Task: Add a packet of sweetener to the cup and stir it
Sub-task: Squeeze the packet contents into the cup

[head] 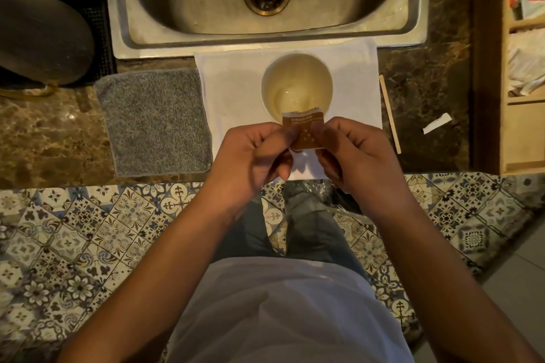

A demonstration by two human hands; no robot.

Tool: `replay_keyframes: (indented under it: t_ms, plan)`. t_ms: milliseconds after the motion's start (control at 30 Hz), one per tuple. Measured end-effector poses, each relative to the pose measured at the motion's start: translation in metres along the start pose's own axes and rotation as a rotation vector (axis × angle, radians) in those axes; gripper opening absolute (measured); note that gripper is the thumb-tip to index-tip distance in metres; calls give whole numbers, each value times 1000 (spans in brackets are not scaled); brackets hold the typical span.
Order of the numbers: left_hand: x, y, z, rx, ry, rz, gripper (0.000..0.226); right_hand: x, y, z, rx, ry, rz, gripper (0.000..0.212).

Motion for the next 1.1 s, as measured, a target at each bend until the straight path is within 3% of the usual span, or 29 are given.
replay_keyframes:
  t_ms: [533,767,1100]
  plan:
    - [4,-2,0,-10,1,20,36,-4,0,-5,17,24,-1,37]
    - [3,-3,-1,5,-5,29,47,-1,1,-5,20,47,22,35]
    - [3,0,-3,-10,-22,52,38,1,1,-7,28,75,19,31]
Point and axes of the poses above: each hand's wrist, its own z-axis away from the middle knuckle, its own y-axis out of the palm, x = y × z, the point moved 1 cm from there along -z, towards the middle knuckle, and after that the axes turned 2 degrees about z, right-handed, at the moved point
